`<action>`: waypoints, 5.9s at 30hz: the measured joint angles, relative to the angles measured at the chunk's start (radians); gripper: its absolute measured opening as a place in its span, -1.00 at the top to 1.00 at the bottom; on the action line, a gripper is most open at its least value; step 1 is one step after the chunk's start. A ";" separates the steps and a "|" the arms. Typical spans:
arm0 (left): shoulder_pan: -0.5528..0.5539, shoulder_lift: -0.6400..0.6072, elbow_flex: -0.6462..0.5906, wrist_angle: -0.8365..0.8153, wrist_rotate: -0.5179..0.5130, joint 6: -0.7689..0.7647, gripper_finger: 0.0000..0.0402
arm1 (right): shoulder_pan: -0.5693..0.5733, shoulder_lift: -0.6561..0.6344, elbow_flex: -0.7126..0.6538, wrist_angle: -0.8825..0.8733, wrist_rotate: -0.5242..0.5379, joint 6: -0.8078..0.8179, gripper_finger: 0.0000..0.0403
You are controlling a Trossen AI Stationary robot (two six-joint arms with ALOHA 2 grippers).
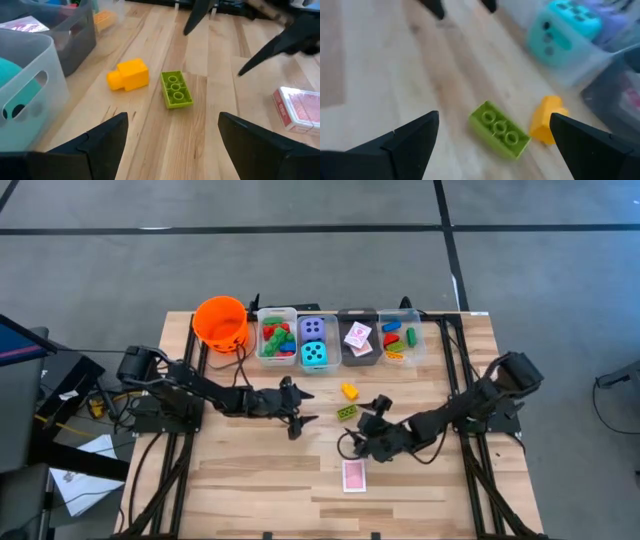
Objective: Pick & Place Toys
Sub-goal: Put the small light green game piece into the right transparent bin
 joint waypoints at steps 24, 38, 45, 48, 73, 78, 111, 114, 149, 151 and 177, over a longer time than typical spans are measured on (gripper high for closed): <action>0.000 0.000 0.000 0.004 0.005 0.000 -0.50 | -0.340 -0.084 0.002 -0.089 -0.727 -0.390 -0.86; 0.000 -0.001 -0.001 0.004 0.004 0.000 -0.49 | -0.362 -0.084 0.001 -0.111 -0.689 -0.483 -0.86; 0.000 -0.001 -0.001 0.004 0.004 0.000 -0.49 | -0.388 -0.084 0.007 -0.105 -0.723 -0.428 -0.79; 0.000 -0.001 -0.001 0.005 0.003 0.000 -0.49 | -0.418 -0.084 0.007 -0.105 -0.836 -0.414 -0.73; 0.000 -0.001 -0.001 0.001 0.016 0.000 -0.49 | -0.427 0.079 0.095 -0.127 -0.791 -0.461 0.04; 0.000 -0.001 -0.001 -0.002 0.016 0.000 -0.49 | -0.403 0.079 0.152 -0.118 -0.737 -0.463 0.90; 0.058 -0.001 -0.001 0.014 0.017 0.279 -0.49 | -0.219 0.079 0.319 -0.360 -0.098 0.179 0.33; 0.091 -0.001 -0.001 0.013 0.010 0.279 -0.49 | -0.230 0.079 0.319 -0.345 -0.103 0.276 0.17; 0.210 -0.001 -0.001 0.072 -0.010 0.296 -0.49 | -0.043 0.085 0.068 -0.189 0.314 0.899 -0.29; 0.210 -0.001 -0.001 0.072 -0.010 0.296 -0.49 | -0.059 0.121 0.070 -0.082 0.312 0.819 -0.29; 0.210 -0.001 -0.001 0.020 -0.010 0.295 -0.49 | -0.218 0.499 0.286 0.144 0.133 0.635 -0.29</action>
